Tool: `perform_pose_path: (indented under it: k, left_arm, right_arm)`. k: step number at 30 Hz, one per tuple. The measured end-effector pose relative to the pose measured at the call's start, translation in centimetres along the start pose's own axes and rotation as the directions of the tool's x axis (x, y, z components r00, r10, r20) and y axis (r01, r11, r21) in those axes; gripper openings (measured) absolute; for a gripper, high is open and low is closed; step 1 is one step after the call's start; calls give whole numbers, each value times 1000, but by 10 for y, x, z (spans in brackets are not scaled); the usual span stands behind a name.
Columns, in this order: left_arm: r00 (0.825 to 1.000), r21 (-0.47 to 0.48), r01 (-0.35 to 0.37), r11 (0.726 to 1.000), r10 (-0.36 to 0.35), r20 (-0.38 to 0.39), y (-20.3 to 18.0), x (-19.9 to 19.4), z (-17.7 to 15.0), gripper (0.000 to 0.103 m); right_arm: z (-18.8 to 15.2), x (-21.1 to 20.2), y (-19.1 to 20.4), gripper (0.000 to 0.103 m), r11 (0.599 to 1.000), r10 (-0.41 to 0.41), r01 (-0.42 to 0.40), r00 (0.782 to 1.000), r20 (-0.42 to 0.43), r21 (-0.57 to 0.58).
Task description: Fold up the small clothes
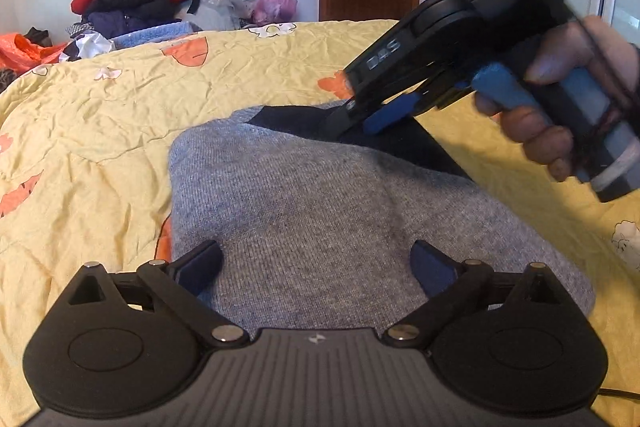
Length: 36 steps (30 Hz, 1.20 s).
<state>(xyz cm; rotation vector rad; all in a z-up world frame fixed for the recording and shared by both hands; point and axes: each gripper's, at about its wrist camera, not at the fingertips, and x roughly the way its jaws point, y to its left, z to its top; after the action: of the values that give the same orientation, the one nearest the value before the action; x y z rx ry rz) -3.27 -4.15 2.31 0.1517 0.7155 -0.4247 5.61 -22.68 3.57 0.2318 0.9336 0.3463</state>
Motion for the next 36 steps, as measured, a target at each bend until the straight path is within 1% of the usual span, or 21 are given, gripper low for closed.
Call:
perform_pose_path:
  k: [1,3,5,6,9,10,11,13,16,18,20,22,24,25,26,27,28,30,32,35,36]
  left_arm:
    - [1000,-1,-1,1000,1,3,-1,-2,-2,102]
    - [1000,-1,-1,1000,1,12,-2,-3,-4,102]
    - [1000,2,-3,1000,3,15,-3,-3,-5,102]
    - [1000,0,-2,1000,2,15,-4,-3,-5,103]
    - [1000,6,-5,1000,5,16,-5,-2,-4,103]
    - [1000,8,-7,1000,7,15,-5,-1,-4,103]
    - [1000,8,-6,1000,5,16,-4,-1,-4,103]
    - [1000,5,-7,1000,6,17,-4,-2,-4,103]
    - [1000,5,-12,1000,12,17,-4,-3,-4,103]
    - [1000,6,-15,1000,15,19,-4,-7,-5,103]
    - [999,2,-25,1000,25,24,-3,-16,-6,103]
    - [999,-5,-14,1000,14,39,-2,-31,-10,103]
    - [999,-11,25,1000,-24,48,-2,-42,-16,103]
    - [999,-8,36,999,-35,39,-3,-42,-18,103]
    - [999,2,32,999,-32,23,-4,-38,-21,103]
    - [1000,14,10,1000,-10,11,-5,-32,-24,103]
    - [1000,19,-12,1000,12,-1,-4,-26,-26,103]
    - [1000,-50,-15,999,14,-22,6,-25,-27,103]
    - [1000,-126,5,992,-6,-7,16,-40,-27,103]
    - [999,-135,27,991,-21,42,17,-62,-31,103]
    - [999,-127,40,991,-36,35,15,-61,-32,103]
  right_arm:
    - [-5,-15,3,48,1000,21,-21,999,38,3]
    - [-16,-41,7,49,993,118,-120,990,76,17]
    - [-31,-54,14,55,982,189,-189,980,59,9]
    - [-39,-53,19,59,980,200,-200,979,28,-7]
    - [-53,-25,21,57,991,119,-121,992,-49,-54]
    - [-54,-20,18,57,988,130,-130,992,-9,-79]
    - [-50,-16,13,56,987,145,-144,989,-1,-68]
    - [-39,-12,2,52,985,169,-169,986,-5,30]
    - [-34,-13,9,48,991,135,-135,990,-35,1]
    - [-37,-28,18,52,993,115,-115,993,-21,0]
    - [-46,-46,27,53,986,167,-167,986,6,-13]
    - [-57,-55,34,56,978,207,-207,978,2,-28]
    - [-67,-45,34,63,986,158,-160,987,-41,-47]
    - [-72,-34,31,62,992,109,-112,992,-60,-56]
    - [-75,-30,30,62,990,116,-117,993,-23,-75]
    - [-74,-29,29,66,989,128,-129,992,-14,-73]
    - [-72,-30,31,66,991,120,-121,993,-18,-54]
    - [-70,-37,42,64,994,75,-77,997,-25,-76]
    - [-75,-52,54,66,989,50,-50,999,-1,-138]
    - [-86,-69,58,67,983,142,-140,990,5,-117]
    - [-91,-66,58,71,982,162,-161,987,-3,-103]
